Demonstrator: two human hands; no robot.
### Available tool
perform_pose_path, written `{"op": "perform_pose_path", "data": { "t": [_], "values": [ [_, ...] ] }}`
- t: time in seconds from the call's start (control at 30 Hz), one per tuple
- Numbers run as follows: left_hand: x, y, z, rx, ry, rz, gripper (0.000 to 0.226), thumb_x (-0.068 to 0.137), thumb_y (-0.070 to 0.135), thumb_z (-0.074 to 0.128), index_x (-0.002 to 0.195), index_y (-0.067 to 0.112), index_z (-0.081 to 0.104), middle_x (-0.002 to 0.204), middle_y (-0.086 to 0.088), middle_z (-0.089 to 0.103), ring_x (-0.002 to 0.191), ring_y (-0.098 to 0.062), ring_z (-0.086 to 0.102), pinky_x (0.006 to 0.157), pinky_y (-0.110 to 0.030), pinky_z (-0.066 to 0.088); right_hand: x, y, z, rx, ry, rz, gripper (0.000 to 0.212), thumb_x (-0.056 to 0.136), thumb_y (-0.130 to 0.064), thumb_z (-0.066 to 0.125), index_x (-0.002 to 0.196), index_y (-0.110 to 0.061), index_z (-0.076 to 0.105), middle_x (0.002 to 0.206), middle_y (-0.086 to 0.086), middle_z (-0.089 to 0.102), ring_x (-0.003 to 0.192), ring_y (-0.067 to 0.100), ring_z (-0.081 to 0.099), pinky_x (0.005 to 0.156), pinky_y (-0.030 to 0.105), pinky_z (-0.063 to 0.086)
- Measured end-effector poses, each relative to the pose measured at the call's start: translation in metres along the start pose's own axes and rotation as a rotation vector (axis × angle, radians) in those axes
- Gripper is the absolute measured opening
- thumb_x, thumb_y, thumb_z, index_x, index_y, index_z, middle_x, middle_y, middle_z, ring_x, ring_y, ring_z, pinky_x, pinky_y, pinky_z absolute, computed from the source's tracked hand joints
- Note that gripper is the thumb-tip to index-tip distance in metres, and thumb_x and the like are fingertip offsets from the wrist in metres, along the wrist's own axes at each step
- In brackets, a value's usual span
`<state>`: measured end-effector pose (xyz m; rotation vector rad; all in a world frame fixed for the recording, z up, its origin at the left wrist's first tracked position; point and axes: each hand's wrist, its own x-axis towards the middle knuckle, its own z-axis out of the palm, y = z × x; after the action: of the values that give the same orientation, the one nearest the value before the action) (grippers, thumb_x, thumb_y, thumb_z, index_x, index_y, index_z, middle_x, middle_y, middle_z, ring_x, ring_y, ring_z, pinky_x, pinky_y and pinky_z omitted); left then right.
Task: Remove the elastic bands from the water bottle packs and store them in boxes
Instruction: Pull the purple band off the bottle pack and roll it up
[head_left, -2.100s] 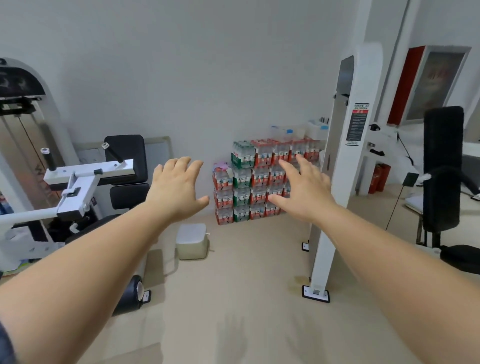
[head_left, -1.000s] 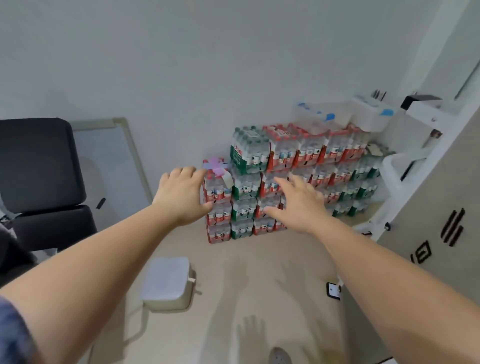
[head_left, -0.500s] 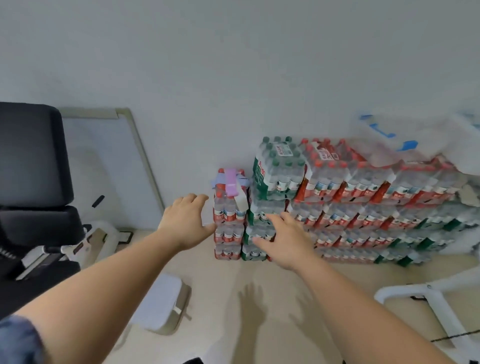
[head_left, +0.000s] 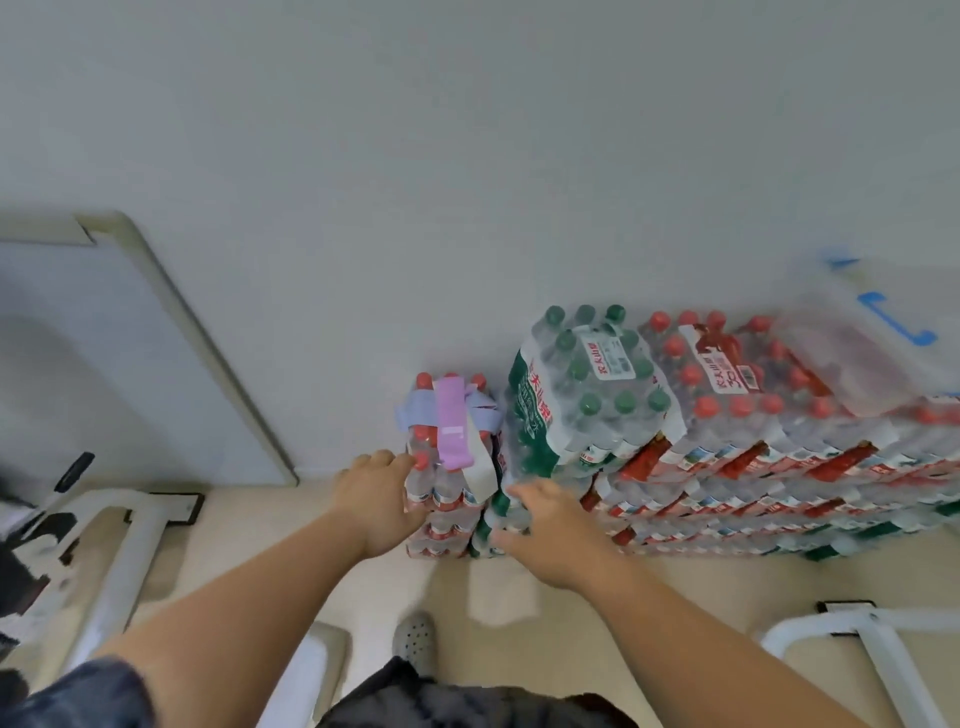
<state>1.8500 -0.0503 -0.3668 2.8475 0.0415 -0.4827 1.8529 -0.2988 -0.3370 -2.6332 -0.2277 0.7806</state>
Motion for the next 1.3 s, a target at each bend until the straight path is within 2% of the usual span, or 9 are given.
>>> {"op": "perform_pose_path", "data": {
  "t": [0.3,0.47,0.6,0.67,0.8,0.93,1.07,1.13,1.3],
  "values": [
    [0.118,-0.014,0.029,-0.217,-0.240,-0.050,0.071,0.082,0.059,0.057,0.143,0.027,0.041,0.130,-0.004,0.054,0.121,-0.030,0.052,0.098,-0.041,0.048,0.148,0.000,0.005,0.173,-0.227,0.104,0.074,0.087,-0.058,0.062,0.151,-0.026,0.045,0.155,0.001,0.042,0.134,0.020,0.050,0.107,0.038,0.044],
    [0.160,-0.014,0.063,-0.366,-0.296,-0.125,0.063,0.085,0.044,0.065,0.143,0.028,0.046,0.129,-0.004,0.056,0.121,-0.027,0.055,0.098,-0.037,0.048,0.213,0.010,0.023,0.195,-0.322,0.145,0.067,0.087,-0.055,0.062,0.144,-0.022,0.053,0.142,0.006,0.058,0.123,0.027,0.059,0.096,0.036,0.047],
    [0.180,-0.014,0.087,-0.424,-0.311,-0.151,0.047,0.088,0.029,0.067,0.134,0.031,0.059,0.130,-0.002,0.059,0.114,-0.023,0.061,0.095,-0.031,0.049,0.246,0.015,0.043,0.244,-0.411,0.157,0.044,0.094,-0.031,0.066,0.137,-0.022,0.058,0.132,0.007,0.064,0.112,0.026,0.063,0.090,0.038,0.055],
    [0.184,-0.016,0.098,-0.468,-0.320,-0.192,0.040,0.089,0.024,0.066,0.128,0.031,0.065,0.126,0.001,0.061,0.108,-0.021,0.063,0.094,-0.031,0.049,0.258,0.019,0.052,0.281,-0.432,0.159,0.043,0.096,-0.022,0.065,0.139,-0.022,0.060,0.136,0.004,0.063,0.108,0.021,0.061,0.086,0.029,0.051],
    [0.188,-0.017,0.111,-0.581,-0.312,-0.317,0.032,0.087,0.022,0.068,0.117,0.033,0.070,0.110,0.011,0.065,0.105,-0.015,0.063,0.089,-0.025,0.049,0.263,0.023,0.059,0.329,-0.388,0.218,0.045,0.098,-0.012,0.058,0.143,-0.015,0.058,0.144,0.006,0.060,0.123,0.022,0.060,0.100,0.025,0.044],
    [0.192,-0.014,0.113,-0.768,-0.236,-0.484,0.028,0.086,0.014,0.066,0.107,0.029,0.075,0.104,0.010,0.073,0.094,-0.011,0.066,0.076,-0.016,0.048,0.259,0.020,0.059,0.505,-0.356,0.292,0.042,0.101,-0.003,0.049,0.140,-0.013,0.061,0.135,0.010,0.064,0.083,0.009,0.056,0.063,0.009,0.041],
    [0.190,-0.010,0.099,-0.999,-0.153,-0.639,0.026,0.082,0.006,0.072,0.098,0.026,0.077,0.098,0.007,0.073,0.085,-0.014,0.068,0.067,-0.021,0.050,0.252,0.011,0.048,0.653,-0.232,0.308,0.038,0.096,-0.004,0.066,0.133,-0.010,0.067,0.122,0.005,0.069,0.103,0.019,0.064,0.087,0.022,0.050],
    [0.186,-0.008,0.084,-1.099,-0.104,-0.640,0.024,0.080,0.003,0.076,0.095,0.022,0.077,0.096,0.000,0.074,0.079,-0.014,0.067,0.063,-0.018,0.049,0.243,0.005,0.037,0.697,-0.164,0.276,0.040,0.089,-0.005,0.077,0.128,-0.008,0.069,0.111,0.004,0.072,0.103,0.019,0.068,0.092,0.025,0.053],
    [0.164,0.000,0.025,-1.167,-0.009,-0.492,0.019,0.080,0.004,0.079,0.092,0.019,0.078,0.088,-0.007,0.074,0.073,-0.014,0.064,0.066,-0.017,0.049,0.215,-0.014,-0.001,0.814,-0.047,0.183,0.035,0.084,0.004,0.077,0.115,-0.010,0.072,0.091,-0.004,0.072,0.077,0.003,0.066,0.070,0.011,0.051]
  ]
}}
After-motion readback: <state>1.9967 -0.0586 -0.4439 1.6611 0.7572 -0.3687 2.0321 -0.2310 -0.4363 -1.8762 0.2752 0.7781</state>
